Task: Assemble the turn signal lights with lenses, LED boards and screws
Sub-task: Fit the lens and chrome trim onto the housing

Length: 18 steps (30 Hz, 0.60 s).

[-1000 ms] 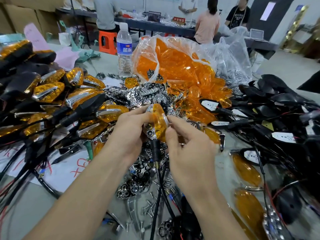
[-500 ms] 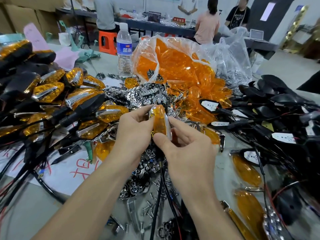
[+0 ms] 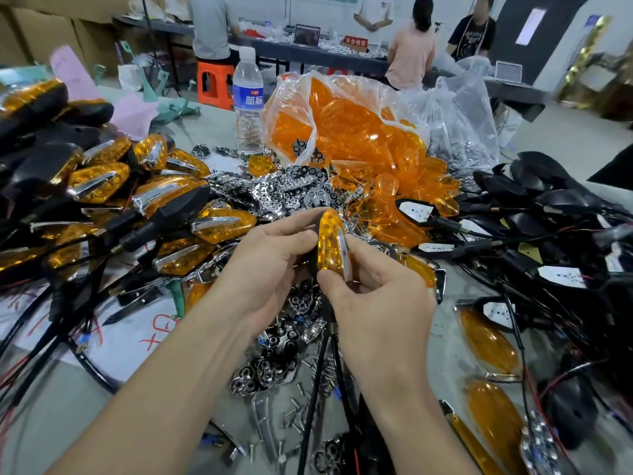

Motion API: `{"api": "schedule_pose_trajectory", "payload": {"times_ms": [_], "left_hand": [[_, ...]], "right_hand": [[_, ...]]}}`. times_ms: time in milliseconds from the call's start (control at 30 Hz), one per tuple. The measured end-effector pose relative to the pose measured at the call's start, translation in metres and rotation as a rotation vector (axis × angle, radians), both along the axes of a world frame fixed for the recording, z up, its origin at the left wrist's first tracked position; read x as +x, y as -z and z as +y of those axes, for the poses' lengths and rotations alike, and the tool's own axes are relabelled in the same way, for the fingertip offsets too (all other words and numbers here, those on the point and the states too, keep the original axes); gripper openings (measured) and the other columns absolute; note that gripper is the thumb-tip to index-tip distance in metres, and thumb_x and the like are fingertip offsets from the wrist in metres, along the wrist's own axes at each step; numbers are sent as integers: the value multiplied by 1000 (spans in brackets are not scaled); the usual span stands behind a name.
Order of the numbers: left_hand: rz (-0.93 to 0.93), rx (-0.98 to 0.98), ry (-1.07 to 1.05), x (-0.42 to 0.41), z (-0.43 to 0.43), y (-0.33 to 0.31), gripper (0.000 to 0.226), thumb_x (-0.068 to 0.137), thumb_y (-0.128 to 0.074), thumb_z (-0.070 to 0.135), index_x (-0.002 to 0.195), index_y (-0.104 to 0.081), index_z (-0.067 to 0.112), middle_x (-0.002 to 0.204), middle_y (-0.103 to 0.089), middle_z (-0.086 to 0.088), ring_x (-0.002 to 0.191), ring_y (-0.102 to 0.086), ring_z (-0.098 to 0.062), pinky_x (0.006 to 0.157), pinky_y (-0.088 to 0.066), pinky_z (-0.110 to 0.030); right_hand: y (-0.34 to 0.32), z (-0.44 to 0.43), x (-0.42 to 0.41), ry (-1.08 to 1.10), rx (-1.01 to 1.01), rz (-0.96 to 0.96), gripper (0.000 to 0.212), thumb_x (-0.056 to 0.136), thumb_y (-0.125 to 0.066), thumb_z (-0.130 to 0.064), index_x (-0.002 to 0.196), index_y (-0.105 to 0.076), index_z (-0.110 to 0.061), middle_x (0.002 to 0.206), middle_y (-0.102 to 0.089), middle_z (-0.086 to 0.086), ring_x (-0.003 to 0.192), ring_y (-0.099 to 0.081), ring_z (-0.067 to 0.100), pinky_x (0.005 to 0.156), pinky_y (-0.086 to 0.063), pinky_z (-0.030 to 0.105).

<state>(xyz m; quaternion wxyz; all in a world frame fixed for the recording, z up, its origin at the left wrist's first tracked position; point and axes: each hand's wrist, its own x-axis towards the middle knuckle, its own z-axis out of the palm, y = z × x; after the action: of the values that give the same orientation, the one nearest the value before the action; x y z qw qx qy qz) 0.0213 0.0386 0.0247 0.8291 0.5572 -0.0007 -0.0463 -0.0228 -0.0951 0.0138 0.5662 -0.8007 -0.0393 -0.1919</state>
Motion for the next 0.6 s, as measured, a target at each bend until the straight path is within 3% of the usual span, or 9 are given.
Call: {"api": "schedule_pose_trajectory", "payload": {"times_ms": [133,200,267,367,467,600], "left_hand": [[-2,-25,14,-2,-1,-2,33,101,-53,3,114,-80,18,114,-79,-6,93,-75,-16,69,-60,-26],[-11,-27,12,-3,-3,-2,26,98,-61,10,113,-81,19,109,-79,-6,89,-75,-15,69,-60,-25],[-26,-17,-24,-4,-6,-1,23,93,-70,13,112,-81,19,108,-79,-7,90,-75,-16,73,-61,-26],[-59,31,-107,-4,-8,-2,25,88,-74,5,106,-82,21,103,-80,-5,91,-76,-19,76,-62,-30],[-126,74,-162,-8,-12,-3,30,86,-76,0,97,-83,28,96,-81,-2,84,-77,-15,67,-60,-21],[-233,186,-191,-12,-18,-4,31,84,-82,7,101,-82,34,99,-81,8,94,-75,-4,74,-56,-13]], "right_hand": [[0,-2,0,-6,-51,1,31,85,-79,-19,107,-74,-40,82,-75,-7,76,-70,19,75,-61,44],[2,-1,0,-12,-88,4,39,85,-80,-22,119,-73,-42,85,-75,-12,75,-68,11,76,-58,29],[6,2,-2,22,-173,-44,46,85,-82,-27,127,-70,-43,89,-73,-17,76,-61,4,70,-45,10],[6,8,-4,59,-196,-118,40,84,-81,-33,116,-65,-52,85,-68,-22,80,-63,3,64,-46,13],[2,9,-2,62,-166,-145,39,82,-78,-35,111,-56,-48,97,-64,-33,83,-63,-7,63,-49,10],[-13,6,-5,33,-60,-97,39,73,-69,-33,97,-52,-59,85,-59,-46,74,-57,-17,66,-45,2]]}}
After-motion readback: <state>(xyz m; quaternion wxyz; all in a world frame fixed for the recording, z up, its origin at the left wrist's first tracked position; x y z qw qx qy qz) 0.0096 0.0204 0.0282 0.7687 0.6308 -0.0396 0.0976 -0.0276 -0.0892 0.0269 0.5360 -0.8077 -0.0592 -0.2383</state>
